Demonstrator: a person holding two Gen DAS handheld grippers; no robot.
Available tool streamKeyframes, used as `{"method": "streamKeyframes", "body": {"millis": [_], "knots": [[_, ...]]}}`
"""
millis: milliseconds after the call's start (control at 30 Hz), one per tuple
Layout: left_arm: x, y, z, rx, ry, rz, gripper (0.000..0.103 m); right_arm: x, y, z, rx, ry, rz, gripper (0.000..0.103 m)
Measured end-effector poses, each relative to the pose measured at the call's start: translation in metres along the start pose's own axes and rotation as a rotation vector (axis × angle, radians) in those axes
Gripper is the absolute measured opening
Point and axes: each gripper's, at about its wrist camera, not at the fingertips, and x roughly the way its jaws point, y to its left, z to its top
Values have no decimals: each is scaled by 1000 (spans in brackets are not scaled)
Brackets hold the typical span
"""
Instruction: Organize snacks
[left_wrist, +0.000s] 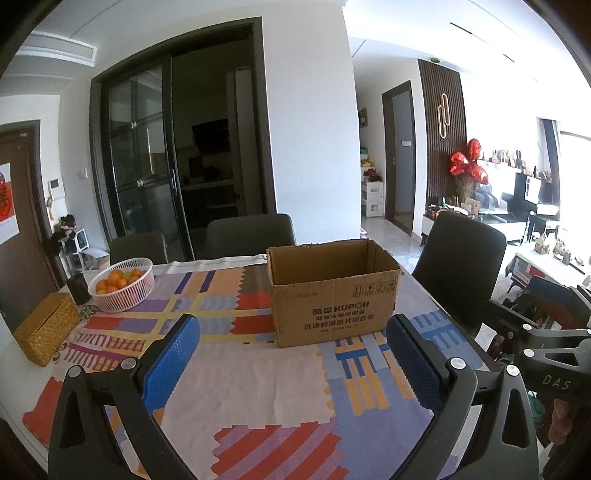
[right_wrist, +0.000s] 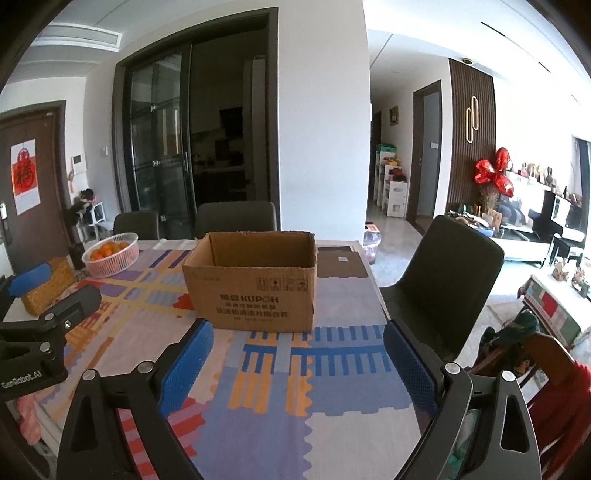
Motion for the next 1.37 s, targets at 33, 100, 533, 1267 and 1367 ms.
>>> {"method": "streamKeyframes", "body": {"millis": [33, 100, 533, 1267, 1367], "knots": [[-1, 0, 1, -3, 2, -4, 103, -1, 0, 0, 1, -4, 1, 94], [-2, 1, 2, -10, 0, -9, 103, -1, 0, 1, -1, -6, -1, 94], [-6, 3, 5, -11, -14, 2, 103, -5, 1, 3, -3, -14, -3, 94], [-6, 4, 7, -27, -7, 7, 103, -8, 5, 11, -10, -24, -10, 94], [-6, 4, 6, -27, -4, 6, 103, -8, 4, 11, -11, -24, -9, 94]]}}
